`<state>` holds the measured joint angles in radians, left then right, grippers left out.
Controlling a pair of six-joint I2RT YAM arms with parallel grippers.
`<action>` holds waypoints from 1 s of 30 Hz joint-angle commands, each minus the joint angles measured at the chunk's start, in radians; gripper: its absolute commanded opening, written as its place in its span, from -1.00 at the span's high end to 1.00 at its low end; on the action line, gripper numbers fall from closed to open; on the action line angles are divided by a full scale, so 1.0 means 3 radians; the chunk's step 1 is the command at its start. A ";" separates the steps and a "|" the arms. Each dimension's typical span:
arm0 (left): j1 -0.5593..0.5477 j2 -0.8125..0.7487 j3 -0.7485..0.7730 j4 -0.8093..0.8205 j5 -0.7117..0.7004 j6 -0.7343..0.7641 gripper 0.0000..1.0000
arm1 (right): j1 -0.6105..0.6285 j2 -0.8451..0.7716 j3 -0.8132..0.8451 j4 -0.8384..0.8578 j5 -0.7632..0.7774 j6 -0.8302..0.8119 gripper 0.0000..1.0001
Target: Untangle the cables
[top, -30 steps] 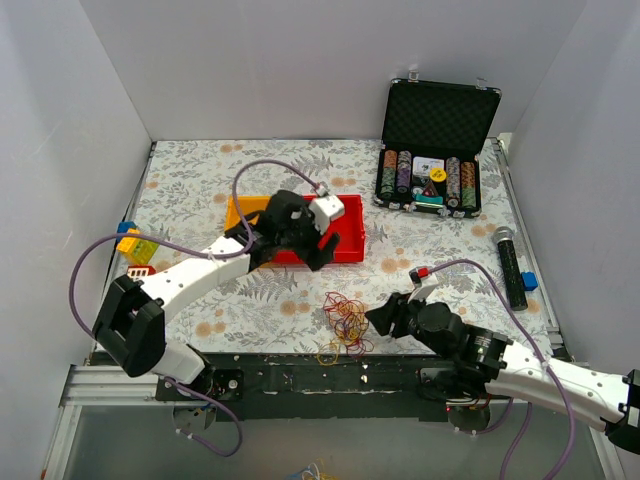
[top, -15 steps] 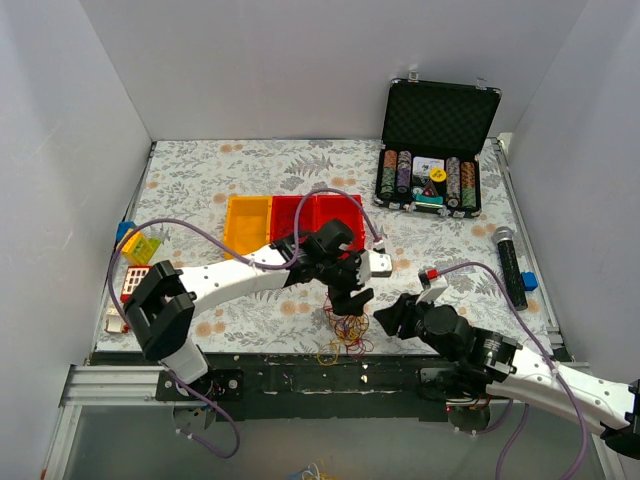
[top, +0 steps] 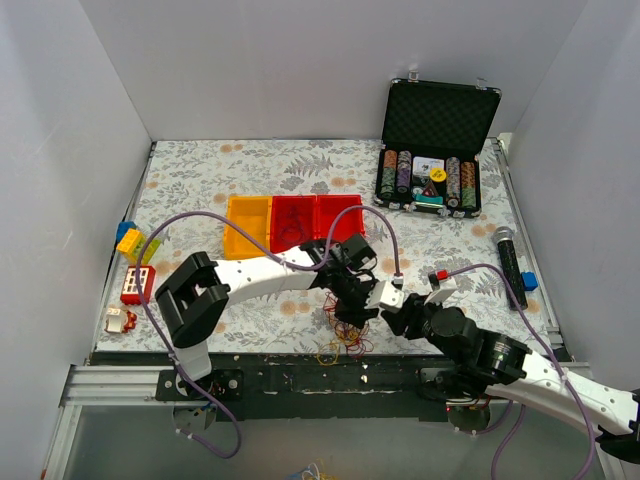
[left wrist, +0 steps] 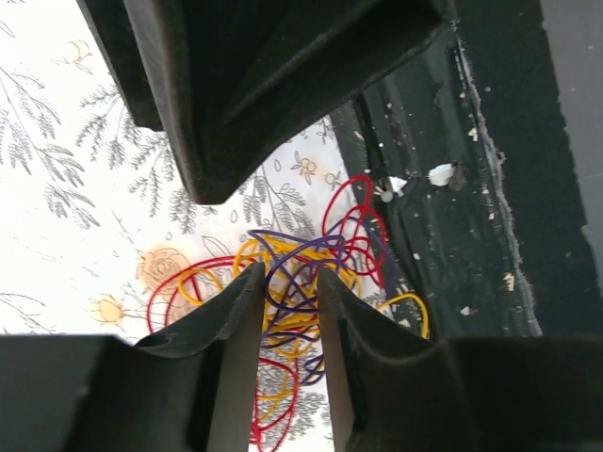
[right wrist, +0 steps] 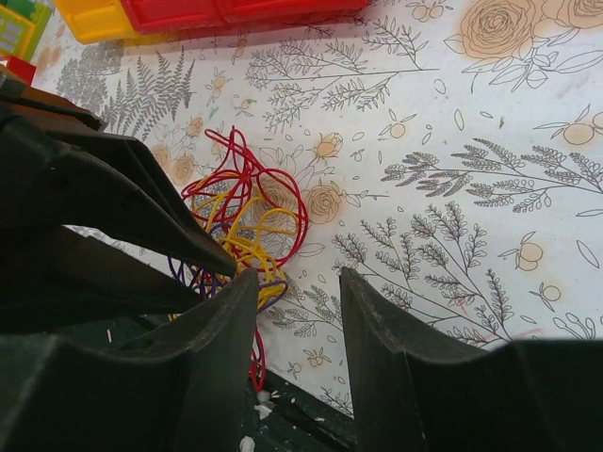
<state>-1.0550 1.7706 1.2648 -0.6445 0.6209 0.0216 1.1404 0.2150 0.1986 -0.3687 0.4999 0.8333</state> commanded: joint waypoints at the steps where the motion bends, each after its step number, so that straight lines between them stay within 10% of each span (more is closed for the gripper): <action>1: 0.0004 0.0004 0.0181 -0.0004 0.0083 0.0189 0.54 | 0.0013 -0.0026 0.0167 -0.0054 0.0098 0.0040 0.04; 5: 0.0004 -0.0032 0.0217 0.0031 0.0007 0.0164 0.97 | 0.0018 -0.0042 0.0161 -0.0054 0.0087 0.0055 0.06; 15: 0.0111 -0.0553 0.0253 0.0144 -0.0474 -0.0404 1.00 | 0.0013 -0.0052 0.0156 -0.0044 0.0057 0.0019 0.06; 30: 0.0275 -0.1397 -0.0043 0.0666 -0.1292 -0.1340 1.00 | 0.0013 0.0310 0.0253 0.1309 -0.0189 -0.1135 -0.72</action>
<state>-0.9707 1.3808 1.2846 -0.4755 0.2817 -0.3050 1.1404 0.2222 0.2031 -0.2138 0.4583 0.6567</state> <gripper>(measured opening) 0.018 0.836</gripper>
